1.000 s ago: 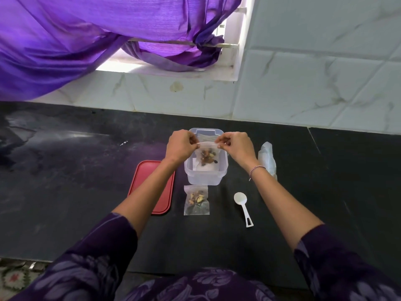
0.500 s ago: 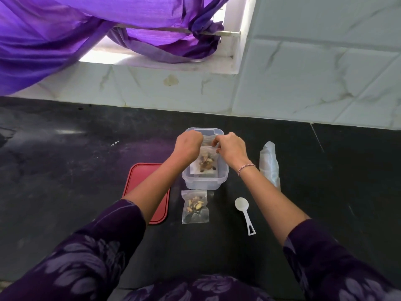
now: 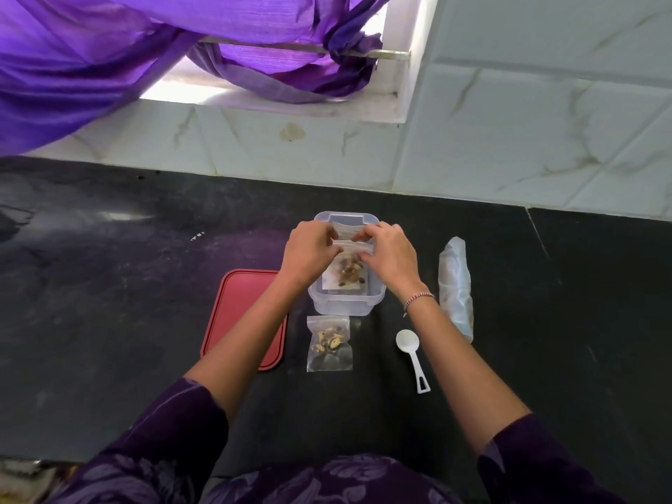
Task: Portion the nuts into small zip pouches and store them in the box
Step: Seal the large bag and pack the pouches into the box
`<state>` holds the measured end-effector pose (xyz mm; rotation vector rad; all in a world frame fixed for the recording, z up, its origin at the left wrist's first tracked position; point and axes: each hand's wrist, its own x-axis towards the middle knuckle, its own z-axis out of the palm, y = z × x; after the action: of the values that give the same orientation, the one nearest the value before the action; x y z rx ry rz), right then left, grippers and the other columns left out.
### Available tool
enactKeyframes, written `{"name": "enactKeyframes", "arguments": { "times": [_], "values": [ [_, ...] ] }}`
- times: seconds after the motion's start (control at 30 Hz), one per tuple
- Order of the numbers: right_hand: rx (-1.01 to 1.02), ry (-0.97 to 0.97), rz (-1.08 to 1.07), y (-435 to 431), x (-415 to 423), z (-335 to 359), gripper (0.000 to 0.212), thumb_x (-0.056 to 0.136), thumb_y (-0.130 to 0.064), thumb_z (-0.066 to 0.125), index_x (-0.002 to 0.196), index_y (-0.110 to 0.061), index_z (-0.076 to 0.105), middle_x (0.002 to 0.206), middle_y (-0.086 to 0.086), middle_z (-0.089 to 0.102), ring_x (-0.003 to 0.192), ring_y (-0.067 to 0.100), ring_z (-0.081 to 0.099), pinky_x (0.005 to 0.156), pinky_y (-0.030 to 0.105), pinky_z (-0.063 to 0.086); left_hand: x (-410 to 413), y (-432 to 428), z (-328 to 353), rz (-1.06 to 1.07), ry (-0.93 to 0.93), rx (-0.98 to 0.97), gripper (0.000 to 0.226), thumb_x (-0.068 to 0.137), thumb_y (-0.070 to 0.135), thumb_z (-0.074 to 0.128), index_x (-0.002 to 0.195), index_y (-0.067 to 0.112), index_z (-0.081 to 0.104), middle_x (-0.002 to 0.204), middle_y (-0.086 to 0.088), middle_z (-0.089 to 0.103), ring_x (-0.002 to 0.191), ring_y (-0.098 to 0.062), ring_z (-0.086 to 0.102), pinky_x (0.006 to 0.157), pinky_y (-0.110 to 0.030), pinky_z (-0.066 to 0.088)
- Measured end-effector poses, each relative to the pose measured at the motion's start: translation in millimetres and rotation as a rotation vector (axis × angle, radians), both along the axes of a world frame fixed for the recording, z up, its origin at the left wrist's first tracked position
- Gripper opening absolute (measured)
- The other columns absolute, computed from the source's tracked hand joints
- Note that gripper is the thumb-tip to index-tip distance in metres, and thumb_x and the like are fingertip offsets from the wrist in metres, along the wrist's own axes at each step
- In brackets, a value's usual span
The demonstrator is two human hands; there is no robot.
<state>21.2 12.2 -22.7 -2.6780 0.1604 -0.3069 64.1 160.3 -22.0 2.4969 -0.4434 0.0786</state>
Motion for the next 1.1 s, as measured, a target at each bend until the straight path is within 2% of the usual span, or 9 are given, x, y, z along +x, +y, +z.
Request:
{"name": "enactKeyframes", "arguments": {
  "times": [0.13, 0.27, 0.4, 0.57, 0.7, 0.83, 0.9, 1.0, 1.1],
  "values": [
    [0.145, -0.024, -0.010, 3.8, -21.2, 7.5, 0.024, 0.078, -0.027, 0.077, 0.101, -0.023, 0.071, 0.106, -0.004, 0.066, 0.094, 0.013, 0.057, 0.070, 0.022, 0.047, -16.6, 11.8, 5.0, 0.022, 0.012, -0.099, 0.025, 0.079, 0.028, 0.079, 0.098, 0.012, 0.074, 0.086, 0.000, 0.074, 0.076, -0.012, 0.067, 0.077, -0.031, 0.056],
    [0.355, -0.032, -0.025, 8.5, -48.7, 9.0, 0.023, 0.077, -0.030, 0.077, 0.097, -0.020, 0.070, 0.099, -0.004, 0.066, 0.087, 0.009, 0.061, 0.069, 0.019, 0.051, -41.5, 22.1, 3.8, 0.071, 0.041, -0.197, 0.025, 0.078, 0.035, 0.079, 0.093, 0.016, 0.075, 0.079, 0.006, 0.072, 0.069, -0.003, 0.064, 0.070, -0.020, 0.053],
    [0.540, -0.059, -0.081, 17.9, -81.3, 0.8, 0.017, 0.080, -0.032, 0.074, 0.090, -0.020, 0.068, 0.087, -0.007, 0.066, 0.075, 0.005, 0.062, 0.062, 0.009, 0.047, -72.3, 31.5, -4.8, 0.161, 0.081, -0.336, 0.016, 0.079, 0.034, 0.078, 0.081, 0.020, 0.070, 0.069, 0.013, 0.065, 0.066, -0.001, 0.062, 0.063, -0.018, 0.051],
    [0.522, -0.039, -0.116, 34.6, -112.8, -16.7, 0.015, 0.084, -0.035, 0.069, 0.079, -0.021, 0.066, 0.069, -0.010, 0.062, 0.064, 0.004, 0.060, 0.059, 0.014, 0.049, -94.8, 37.8, -22.8, 0.384, 0.054, -0.479, 0.019, 0.080, 0.031, 0.077, 0.075, 0.020, 0.063, 0.072, 0.006, 0.065, 0.067, -0.009, 0.061, 0.061, -0.025, 0.050],
    [0.476, 0.062, -0.116, 36.8, -119.4, -39.0, 0.018, 0.085, -0.031, 0.069, 0.083, -0.014, 0.070, 0.066, -0.006, 0.065, 0.058, 0.003, 0.058, 0.056, 0.007, 0.042, -105.7, 37.2, -40.4, 0.404, 0.188, -0.479, 0.017, 0.080, 0.024, 0.077, 0.076, 0.018, 0.062, 0.070, 0.007, 0.064, 0.068, -0.013, 0.062, 0.063, -0.030, 0.053],
    [0.439, 0.236, -0.117, 33.1, -117.9, -60.9, 0.016, 0.087, -0.023, 0.067, 0.094, -0.010, 0.072, 0.085, 0.003, 0.072, 0.073, 0.014, 0.065, 0.074, 0.027, 0.054, -115.5, 34.9, -61.5, 0.360, 0.330, -0.326, 0.017, 0.079, 0.018, 0.076, 0.087, 0.018, 0.061, 0.084, 0.001, 0.067, 0.079, -0.015, 0.063, 0.074, -0.034, 0.055],
    [0.412, 0.264, -0.116, 33.5, -115.6, -65.0, 0.013, 0.086, -0.018, 0.068, 0.096, -0.010, 0.071, 0.092, 0.004, 0.071, 0.080, 0.015, 0.065, 0.078, 0.026, 0.052, -118.2, 33.9, -69.3, 0.337, 0.349, -0.278, 0.021, 0.078, 0.013, 0.074, 0.094, 0.016, 0.061, 0.093, -0.003, 0.067, 0.086, -0.018, 0.064, 0.079, -0.037, 0.055],
    [0.447, 0.295, -0.127, 36.4, -109.8, -68.3, 0.015, 0.085, -0.014, 0.068, 0.100, -0.010, 0.066, 0.091, 0.005, 0.068, 0.082, 0.014, 0.064, 0.080, 0.027, 0.053, -118.9, 33.0, -71.2, 0.355, 0.396, -0.310, 0.027, 0.079, 0.007, 0.070, 0.103, 0.011, 0.061, 0.096, -0.001, 0.065, 0.090, -0.019, 0.064, 0.084, -0.039, 0.055],
    [0.635, 0.329, -0.205, 39.1, -106.4, -72.2, 0.020, 0.085, -0.012, 0.068, 0.103, -0.010, 0.061, 0.084, 0.003, 0.066, 0.083, 0.019, 0.066, 0.083, 0.033, 0.054, -117.4, 32.5, -68.9, 0.406, 0.494, -0.419, 0.029, 0.081, 0.003, 0.068, 0.106, 0.013, 0.058, 0.093, 0.000, 0.064, 0.086, -0.018, 0.065, 0.083, -0.041, 0.057]
  ]
}}
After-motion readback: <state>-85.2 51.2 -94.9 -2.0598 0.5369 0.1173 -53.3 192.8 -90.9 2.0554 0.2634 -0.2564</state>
